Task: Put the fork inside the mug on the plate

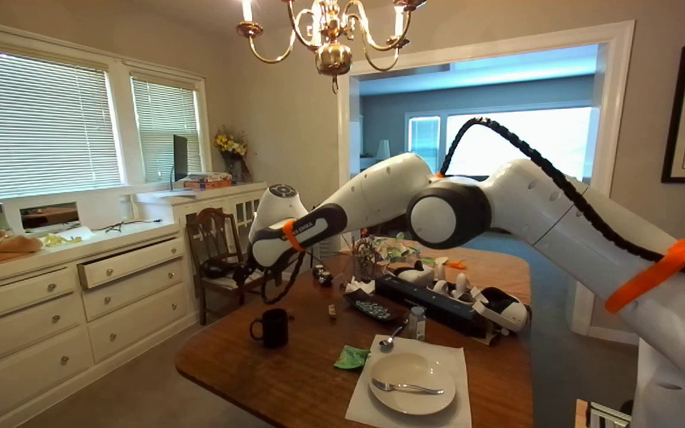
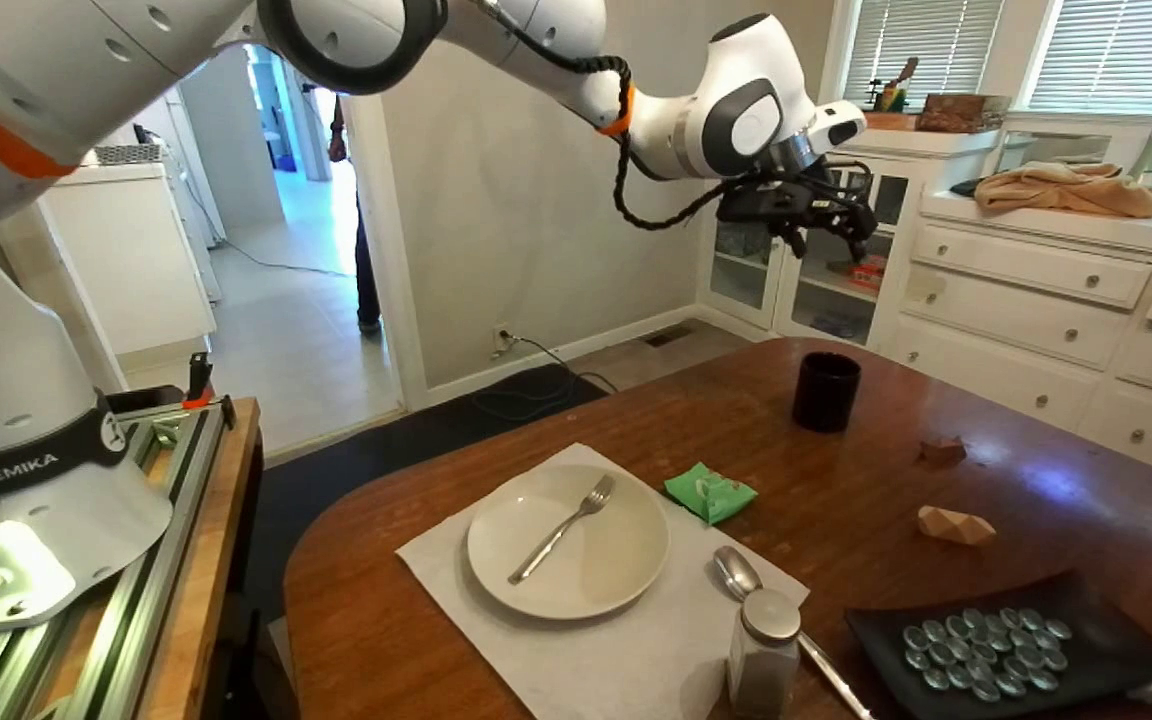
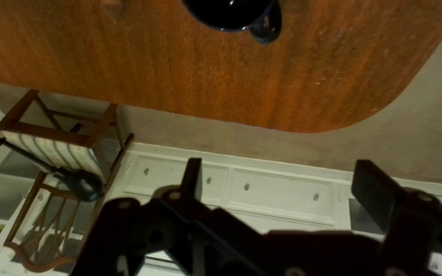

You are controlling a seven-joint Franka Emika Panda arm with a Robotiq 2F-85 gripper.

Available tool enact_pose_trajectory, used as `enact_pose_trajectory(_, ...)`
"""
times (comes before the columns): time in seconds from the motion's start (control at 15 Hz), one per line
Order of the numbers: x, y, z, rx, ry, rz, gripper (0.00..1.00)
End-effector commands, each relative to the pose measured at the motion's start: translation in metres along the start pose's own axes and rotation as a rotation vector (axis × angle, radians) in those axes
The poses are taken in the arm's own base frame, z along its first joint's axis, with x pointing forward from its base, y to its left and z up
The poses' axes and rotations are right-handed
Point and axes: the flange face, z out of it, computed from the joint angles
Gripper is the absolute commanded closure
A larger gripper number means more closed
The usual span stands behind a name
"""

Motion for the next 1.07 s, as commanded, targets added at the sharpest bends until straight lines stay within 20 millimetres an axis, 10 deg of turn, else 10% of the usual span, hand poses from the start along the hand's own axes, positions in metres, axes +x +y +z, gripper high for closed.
enact_pose_trajectory(0.0, -0.029, 0.003, -0.029, 0.043, -0.181, 0.050, 0.00)
enact_pose_trajectory(0.33, -0.076, 0.017, -0.058, -0.079, -0.395, 0.127, 0.00)
enact_pose_trajectory(0.87, -0.196, -0.016, -0.118, -0.025, -0.871, 0.161, 0.00)
enact_pose_trajectory(0.93, -0.160, -0.008, -0.093, -0.034, -0.787, 0.146, 0.00)
enact_pose_trajectory(1.0, -0.175, -0.011, -0.100, -0.031, -0.831, 0.148, 0.00)
